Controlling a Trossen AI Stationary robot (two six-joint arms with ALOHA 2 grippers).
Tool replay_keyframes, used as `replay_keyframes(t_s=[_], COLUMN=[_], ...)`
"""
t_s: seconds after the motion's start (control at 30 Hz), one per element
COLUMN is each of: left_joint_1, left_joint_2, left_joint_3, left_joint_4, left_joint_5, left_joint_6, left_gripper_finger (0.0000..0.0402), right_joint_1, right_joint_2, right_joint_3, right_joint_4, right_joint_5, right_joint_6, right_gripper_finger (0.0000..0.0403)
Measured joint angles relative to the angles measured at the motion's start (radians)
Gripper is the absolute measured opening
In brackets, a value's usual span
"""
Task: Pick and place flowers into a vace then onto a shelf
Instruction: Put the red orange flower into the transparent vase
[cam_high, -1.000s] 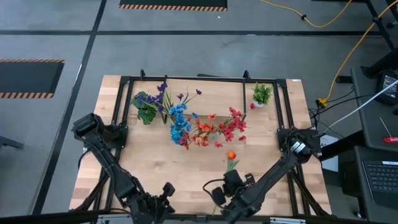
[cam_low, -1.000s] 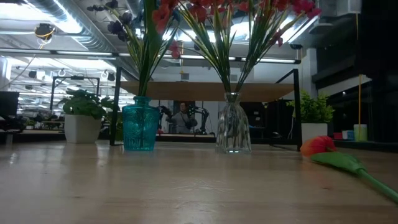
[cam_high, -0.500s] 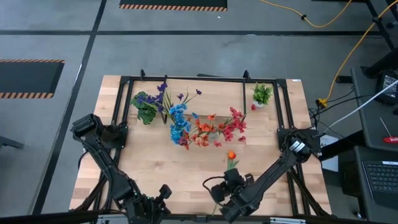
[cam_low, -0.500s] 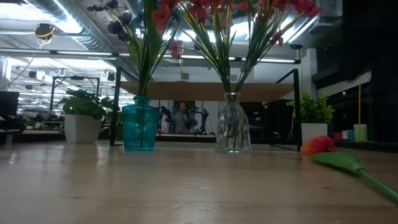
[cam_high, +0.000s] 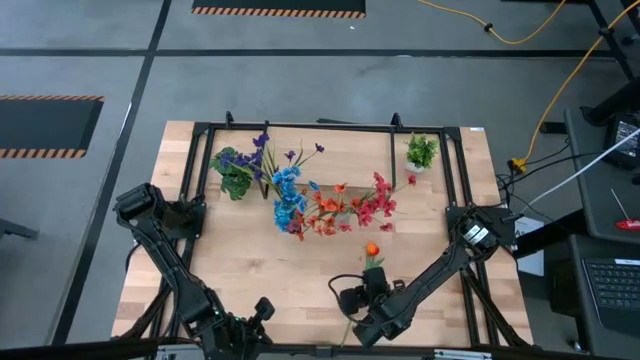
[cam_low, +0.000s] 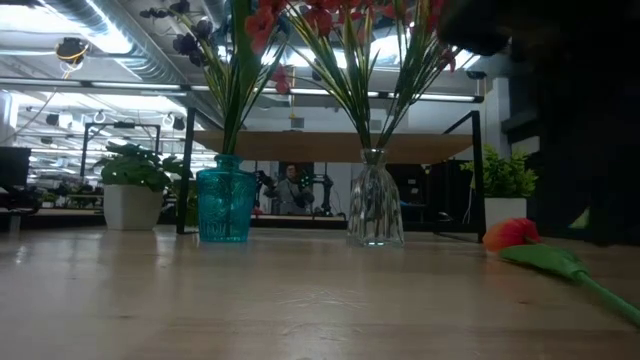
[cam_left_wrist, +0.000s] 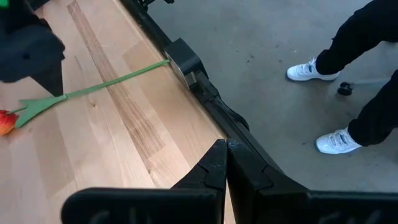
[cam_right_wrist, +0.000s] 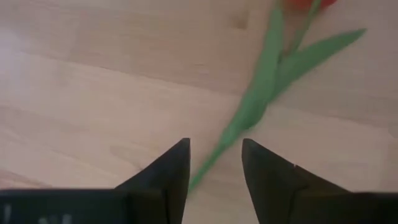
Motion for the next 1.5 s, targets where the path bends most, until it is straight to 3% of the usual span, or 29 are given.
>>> replay_keyframes(t_s=[0.27,0.7,1.37,1.5], left_joint_1=[0.0,0.0,0.0,0.0], left_joint_2=[0.0,0.0,0.0,0.0], left_joint_3=[0.0,0.0,0.0,0.0], left_joint_4=[0.0,0.0,0.0,0.0], left_joint_5=[0.0,0.0,0.0,0.0], left_joint_6=[0.0,-0.009,-0.008,-0.008], left_gripper_finger=[0.0003,0.0003,0.0003,0.0003], right_joint_1=[-0.024,-0.025,-0.037,-0.037], right_joint_2=[-0.003,-0.002,-0.006,-0.006], right_joint_3=[-0.089,-0.081,-0.123,-0.124], right_joint_4=[0.096,0.053,0.059,0.053], right_joint_5=[0.001,-0.051,-0.048,-0.051], right_joint_6=[-0.025,-0.043,0.022,0.004], right_gripper_finger=[0.0118,0.0117,0.0117,0.0099])
